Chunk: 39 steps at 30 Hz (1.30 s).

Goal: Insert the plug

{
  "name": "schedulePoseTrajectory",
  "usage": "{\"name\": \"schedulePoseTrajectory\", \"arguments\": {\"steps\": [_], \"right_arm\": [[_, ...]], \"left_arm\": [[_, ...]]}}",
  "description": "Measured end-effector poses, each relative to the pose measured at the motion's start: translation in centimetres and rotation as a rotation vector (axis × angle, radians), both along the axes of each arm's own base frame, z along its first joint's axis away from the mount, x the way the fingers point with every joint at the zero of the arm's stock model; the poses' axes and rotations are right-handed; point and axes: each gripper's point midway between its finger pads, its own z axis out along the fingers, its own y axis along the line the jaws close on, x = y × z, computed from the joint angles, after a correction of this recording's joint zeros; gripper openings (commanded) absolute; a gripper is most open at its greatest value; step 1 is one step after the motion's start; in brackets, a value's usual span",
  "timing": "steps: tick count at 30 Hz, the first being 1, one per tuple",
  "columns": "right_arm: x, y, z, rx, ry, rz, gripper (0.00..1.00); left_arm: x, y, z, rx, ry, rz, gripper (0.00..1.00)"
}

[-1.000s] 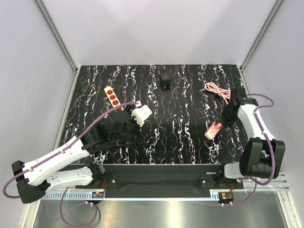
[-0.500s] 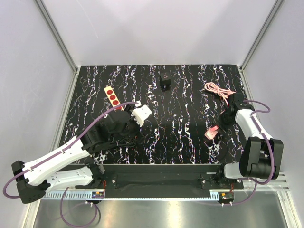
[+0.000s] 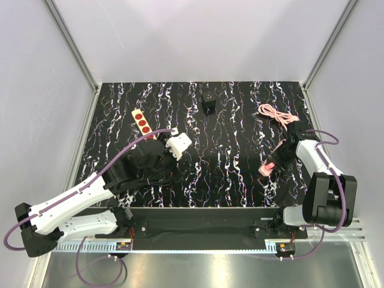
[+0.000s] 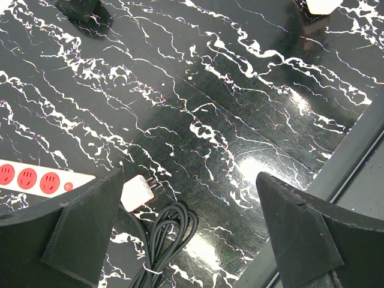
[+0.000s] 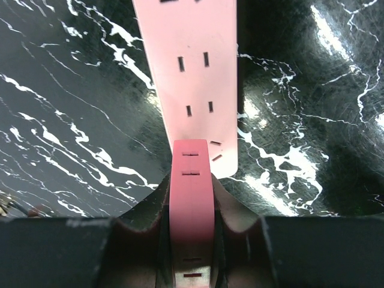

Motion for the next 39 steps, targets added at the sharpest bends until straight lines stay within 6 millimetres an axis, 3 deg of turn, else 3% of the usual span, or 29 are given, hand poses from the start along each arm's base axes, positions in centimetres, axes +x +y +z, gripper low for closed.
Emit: {"name": "schedulePoseTrajectory", "arguments": {"steps": [27, 39], "right_arm": [[0.3, 0.1, -1.6, 0.009, 0.031, 0.053, 0.00], [0.0, -0.8, -1.5, -0.032, 0.195, 0.086, 0.00]], "left_arm": [[0.0, 0.0, 0.0, 0.001, 0.000, 0.000, 0.99], [0.1, 0.2, 0.0, 0.004, -0.006, 0.012, 0.99]]}}
